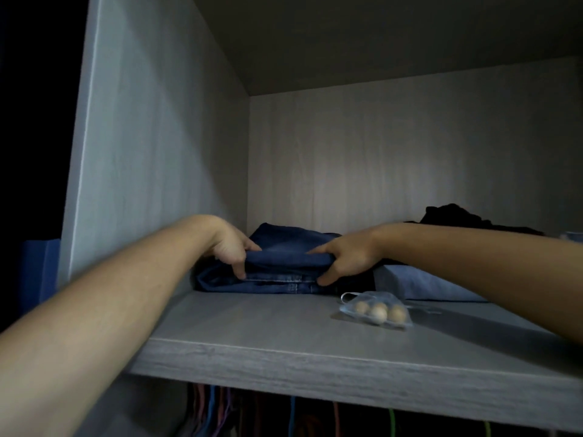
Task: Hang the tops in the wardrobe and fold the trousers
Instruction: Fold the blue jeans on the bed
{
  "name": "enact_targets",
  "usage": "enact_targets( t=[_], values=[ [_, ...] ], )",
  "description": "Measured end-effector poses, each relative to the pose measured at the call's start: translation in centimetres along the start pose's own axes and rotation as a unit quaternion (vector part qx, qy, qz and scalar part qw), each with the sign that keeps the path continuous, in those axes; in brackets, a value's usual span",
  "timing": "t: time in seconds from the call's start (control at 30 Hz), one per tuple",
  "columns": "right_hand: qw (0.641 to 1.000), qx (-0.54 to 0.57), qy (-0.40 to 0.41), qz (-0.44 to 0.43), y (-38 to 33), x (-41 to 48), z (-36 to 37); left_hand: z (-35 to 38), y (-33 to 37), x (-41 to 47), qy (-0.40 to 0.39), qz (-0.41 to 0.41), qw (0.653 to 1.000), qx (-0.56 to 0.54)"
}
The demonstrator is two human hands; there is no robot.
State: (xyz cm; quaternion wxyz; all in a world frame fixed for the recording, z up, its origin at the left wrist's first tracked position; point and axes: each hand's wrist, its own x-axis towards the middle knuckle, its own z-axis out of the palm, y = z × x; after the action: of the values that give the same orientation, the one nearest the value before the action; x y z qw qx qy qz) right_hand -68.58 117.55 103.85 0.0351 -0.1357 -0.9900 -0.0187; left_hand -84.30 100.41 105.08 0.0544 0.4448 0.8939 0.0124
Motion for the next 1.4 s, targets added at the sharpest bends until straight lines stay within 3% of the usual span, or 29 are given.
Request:
enact_targets(
  t=[0.1, 0.2, 0.27, 0.37, 0.5, 0.57, 0.73, 0.97, 1.1, 1.23, 1.4],
  values=[
    [1.0, -0.022, -0.01, 0.014, -0.4, -0.6, -0.4, 0.5, 0.6, -0.3, 0.018, -0.006, 0.998, 0.059],
    [0.999, 0.018, 0.026, 0.027, -0.8, -2.5, -2.5, 0.0, 0.6, -2.1, 0.064, 0.005, 0.998, 0.013],
    [0.992, 0.06, 0.11, 0.023, -0.7, -4.3, -4.3, -0.8, 0.8, -3.8, 0.17, 0.029, 0.983, -0.055],
    [0.961, -0.046, 0.264, 0.064, 0.1, -6.8, -5.8, -1.3, 0.7, -5.2, 0.36, 0.034, 0.931, -0.048],
    [0.912, -0.154, 0.366, 0.103, 1.2, -10.5, -4.6, 0.2, 1.3, -5.8, 0.487, 0.027, 0.873, 0.01],
    [0.906, -0.152, 0.375, 0.119, 1.6, -12.4, -3.2, 1.4, 2.4, -5.9, 0.499, 0.031, 0.866, 0.008],
    [0.892, -0.147, 0.381, 0.196, 2.2, -17.6, -1.8, 2.0, 5.9, -6.2, 0.452, 0.044, 0.89, 0.041],
    [0.867, -0.148, 0.422, 0.219, 0.8, -27.0, 0.2, 5.4, 11.9, -11.8, 0.473, 0.096, 0.875, -0.031],
    [0.846, -0.149, 0.461, 0.221, -0.8, -34.1, 3.5, 9.0, 15.0, -16.9, 0.526, 0.111, 0.84, -0.073],
    [0.848, -0.174, 0.447, 0.224, -2.0, -42.6, 8.8, 15.0, 19.3, -22.6, 0.57, 0.12, 0.808, -0.089],
    [0.866, -0.231, 0.389, 0.213, -2.3, -54.4, 16.7, 23.5, 26.1, -29.2, 0.552, 0.135, 0.817, -0.102]
  ],
)
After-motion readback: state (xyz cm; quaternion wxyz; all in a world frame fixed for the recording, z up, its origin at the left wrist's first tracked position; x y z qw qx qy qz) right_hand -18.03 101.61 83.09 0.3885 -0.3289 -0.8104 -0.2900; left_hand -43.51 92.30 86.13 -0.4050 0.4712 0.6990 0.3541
